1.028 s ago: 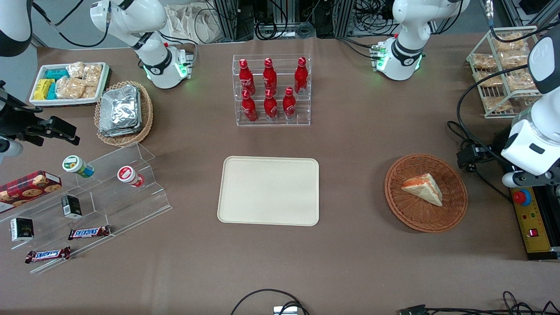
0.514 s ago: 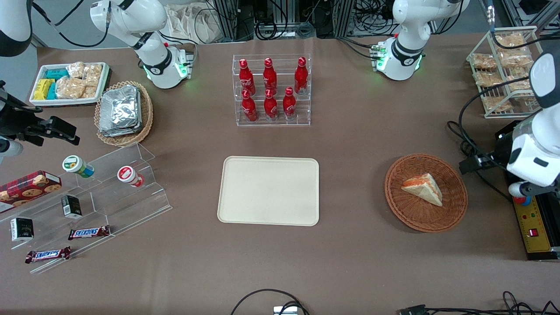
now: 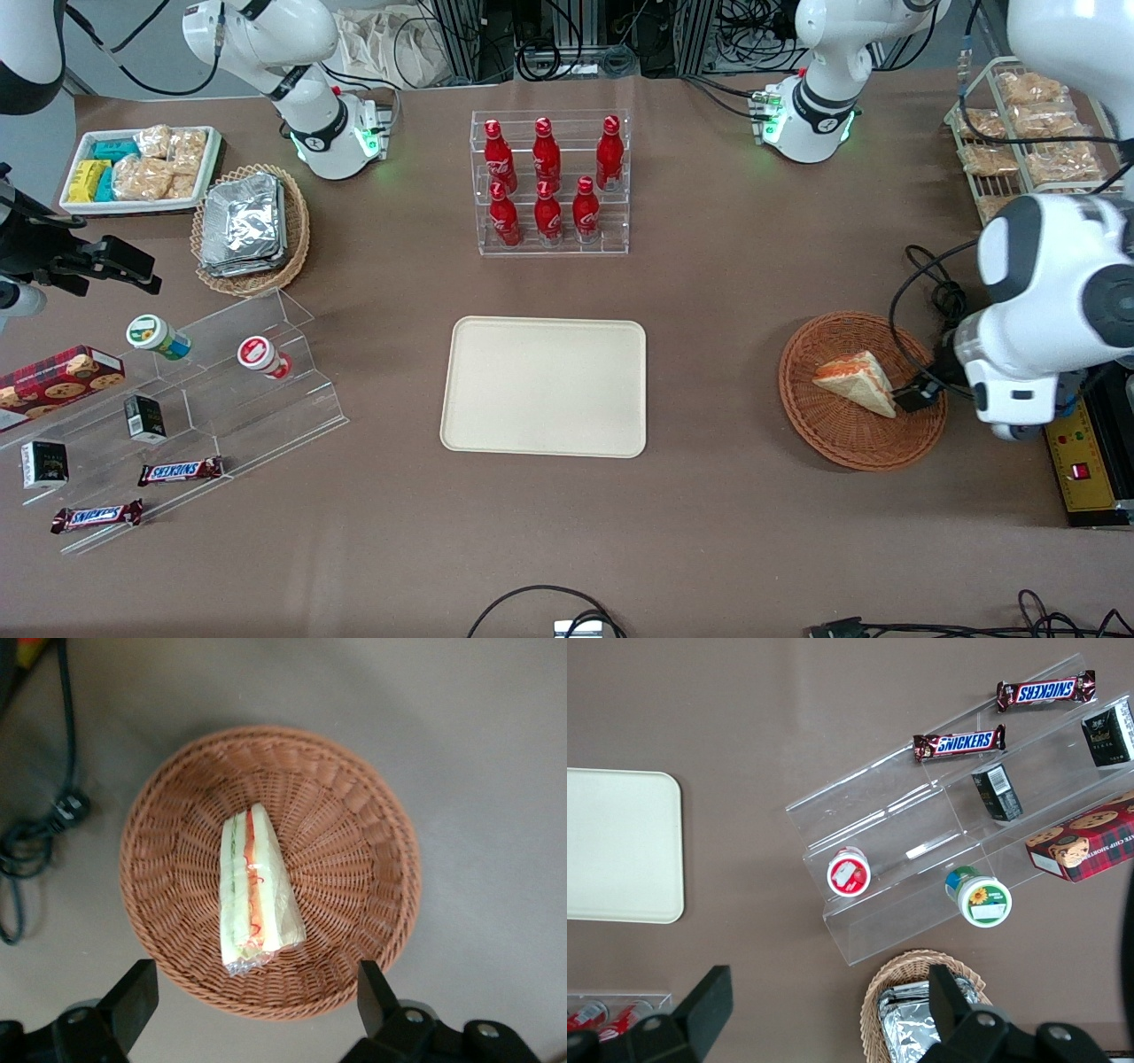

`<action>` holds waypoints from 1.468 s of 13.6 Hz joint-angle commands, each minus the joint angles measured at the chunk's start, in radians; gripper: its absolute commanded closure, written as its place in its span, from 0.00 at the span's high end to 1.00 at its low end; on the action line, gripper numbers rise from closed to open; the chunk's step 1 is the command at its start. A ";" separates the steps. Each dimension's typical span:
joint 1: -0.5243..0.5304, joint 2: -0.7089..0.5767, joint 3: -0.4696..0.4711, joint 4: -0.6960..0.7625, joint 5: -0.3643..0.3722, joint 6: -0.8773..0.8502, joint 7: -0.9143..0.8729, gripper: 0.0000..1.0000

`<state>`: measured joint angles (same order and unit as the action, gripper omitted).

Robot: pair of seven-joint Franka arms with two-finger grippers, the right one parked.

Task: Place sandwich from basket to tray
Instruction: 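Lower the left gripper and close it on the sandwich's edge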

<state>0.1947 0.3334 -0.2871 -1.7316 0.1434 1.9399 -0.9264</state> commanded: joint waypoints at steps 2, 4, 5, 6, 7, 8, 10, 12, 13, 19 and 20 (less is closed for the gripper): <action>0.008 -0.057 -0.003 -0.204 0.042 0.164 -0.123 0.99; 0.009 -0.060 0.002 -0.296 0.051 0.259 -0.172 0.99; 0.011 -0.060 0.003 -0.325 0.051 0.299 -0.173 0.99; 0.009 -0.057 0.020 -0.344 0.051 0.329 -0.174 0.99; 0.009 -0.053 0.025 -0.354 0.051 0.352 -0.175 0.99; 0.009 -0.048 0.025 -0.359 0.051 0.367 -0.175 0.99; 0.009 -0.033 0.026 -0.361 0.050 0.387 -0.175 0.99; 0.009 -0.008 0.026 -0.364 0.050 0.415 -0.199 0.87; 0.009 0.002 0.026 -0.362 0.050 0.428 -0.212 0.82; 0.008 0.001 0.026 -0.345 0.056 0.375 -0.157 0.00; 0.008 -0.004 0.025 -0.336 0.056 0.358 -0.135 0.00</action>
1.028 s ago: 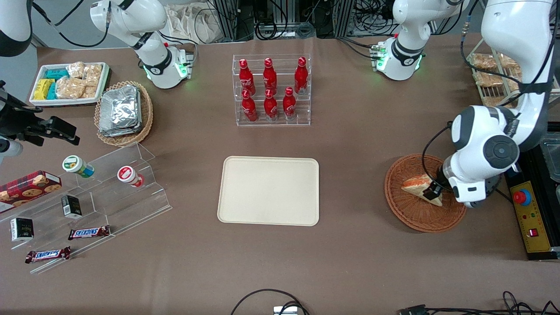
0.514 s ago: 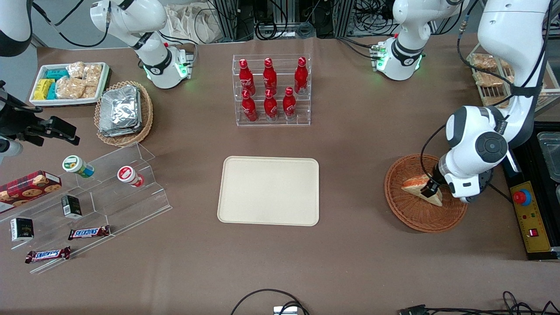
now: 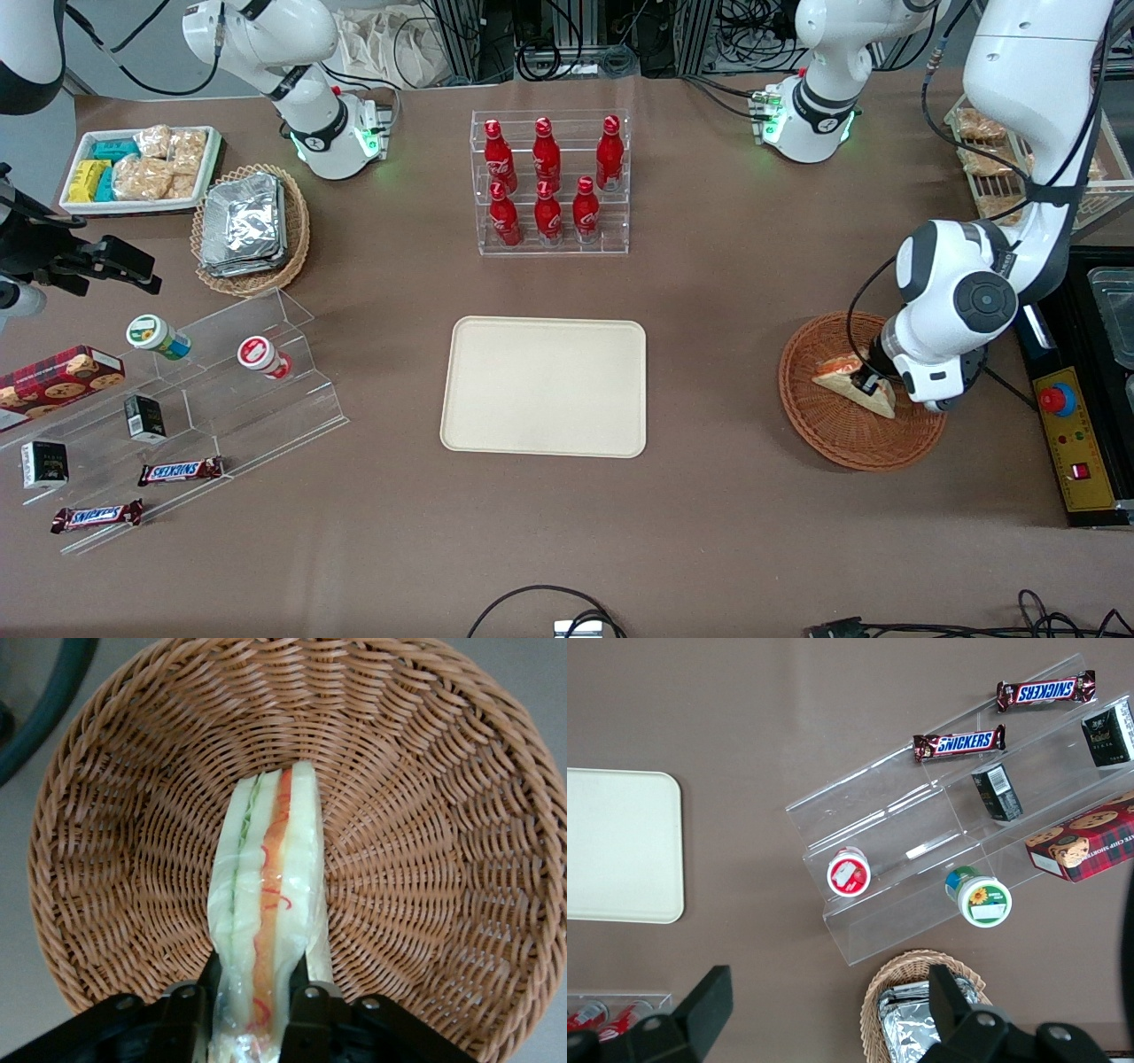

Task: Place sandwich from basket to tray
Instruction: 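Lower the left gripper and close it on the sandwich's edge, then lift the sandwich out of the basket with the left gripper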

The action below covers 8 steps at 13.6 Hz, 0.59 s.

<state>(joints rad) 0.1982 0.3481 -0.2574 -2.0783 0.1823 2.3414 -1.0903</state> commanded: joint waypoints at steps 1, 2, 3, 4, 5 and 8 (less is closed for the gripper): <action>0.004 -0.032 -0.003 0.015 0.017 -0.069 0.064 0.00; 0.004 -0.047 -0.005 0.035 0.017 -0.109 0.099 0.00; 0.004 -0.063 -0.005 0.065 0.016 -0.170 0.139 0.00; 0.004 -0.075 -0.008 0.113 0.014 -0.245 0.197 0.00; -0.002 -0.080 -0.011 0.176 0.011 -0.314 0.266 0.00; -0.035 -0.049 -0.063 0.425 0.011 -0.540 0.597 0.00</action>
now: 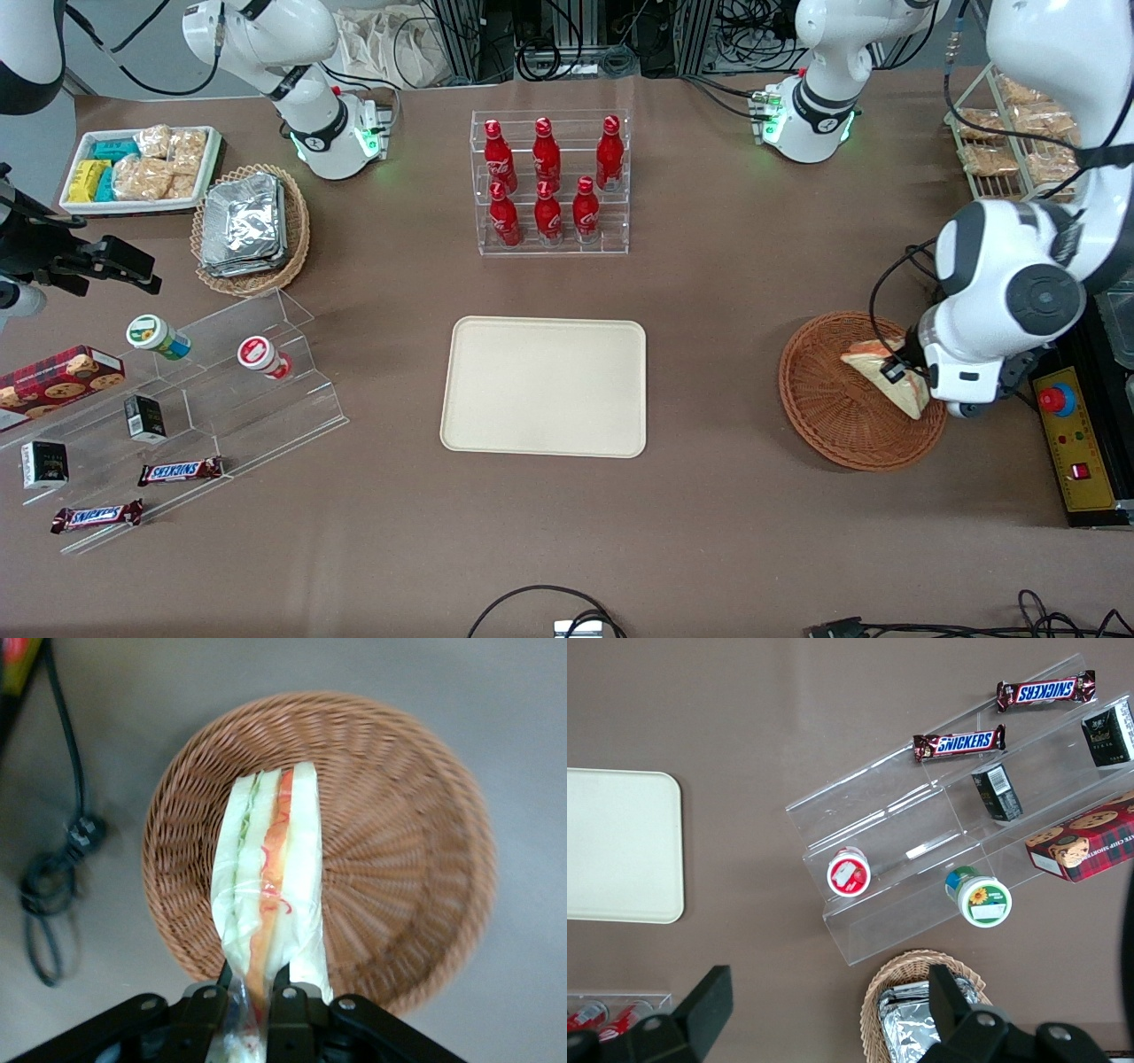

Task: Place sandwich from basket to tray
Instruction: 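Lift the sandwich out of the basket with the left gripper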

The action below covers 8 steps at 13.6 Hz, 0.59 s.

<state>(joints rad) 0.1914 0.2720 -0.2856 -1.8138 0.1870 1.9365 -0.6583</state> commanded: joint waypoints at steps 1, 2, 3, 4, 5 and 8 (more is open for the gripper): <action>-0.056 0.039 -0.050 0.241 0.006 -0.193 0.266 0.00; -0.090 0.044 -0.053 0.293 0.005 -0.217 0.339 0.00; -0.133 0.047 -0.055 0.329 0.003 -0.218 0.386 0.00; -0.182 0.047 -0.055 0.350 0.005 -0.223 0.411 0.00; -0.237 0.049 -0.055 0.358 0.005 -0.228 0.414 0.00; -0.410 0.116 -0.053 0.388 0.006 -0.214 0.410 0.00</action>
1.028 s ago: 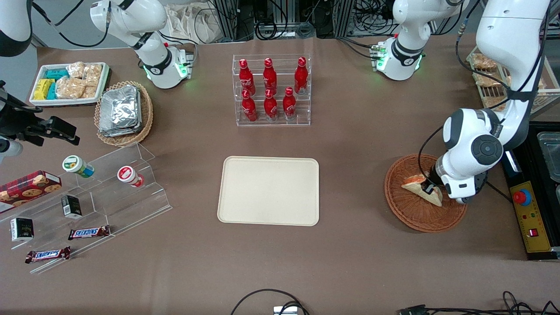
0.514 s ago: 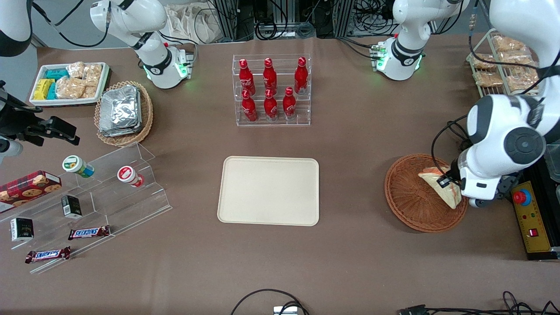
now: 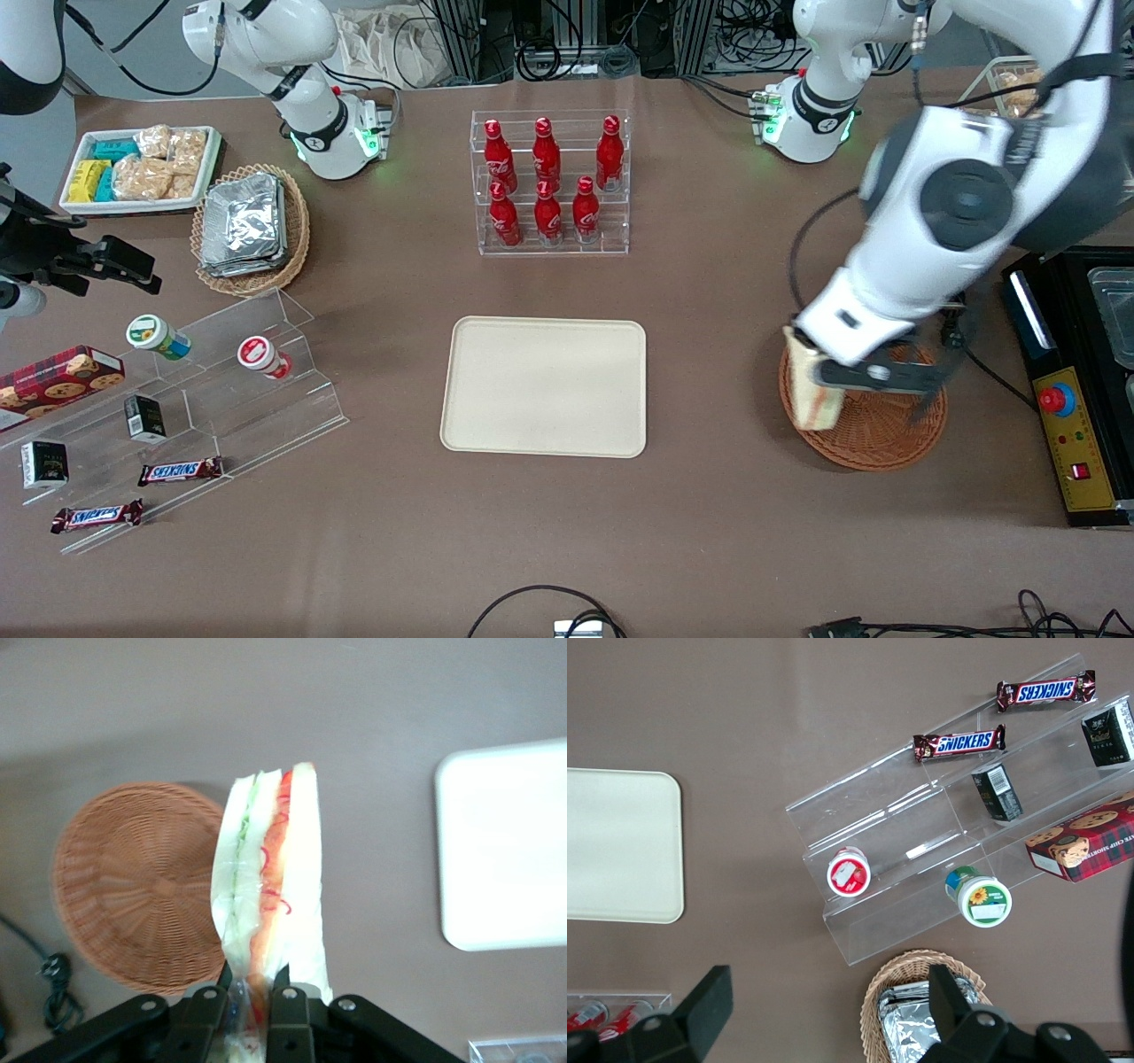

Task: Place sandwich from basket to tray
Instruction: 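Carry the held sandwich over the cream tray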

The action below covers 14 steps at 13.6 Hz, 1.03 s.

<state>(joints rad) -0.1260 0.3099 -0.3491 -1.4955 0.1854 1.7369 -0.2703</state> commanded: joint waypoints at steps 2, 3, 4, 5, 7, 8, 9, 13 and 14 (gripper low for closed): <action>-0.156 0.170 0.010 0.136 0.006 -0.011 0.006 0.00; -0.178 0.219 0.010 0.162 0.009 -0.008 0.008 0.00; -0.202 0.259 0.013 0.175 0.011 0.018 -0.001 0.00; -0.216 0.291 0.013 0.175 0.012 0.071 -0.035 0.00; -0.259 0.365 0.015 0.173 0.057 0.127 -0.162 0.00; -0.282 0.397 0.015 0.176 0.098 0.137 -0.256 0.00; -0.294 0.423 0.015 0.176 0.129 0.154 -0.341 0.00; -0.313 0.474 0.015 0.175 0.141 0.193 -0.426 0.00; -0.316 0.486 0.016 0.176 0.141 0.205 -0.440 0.00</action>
<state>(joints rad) -0.4228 0.7707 -0.3441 -1.3631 0.3068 1.9387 -0.6712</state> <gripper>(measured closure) 0.846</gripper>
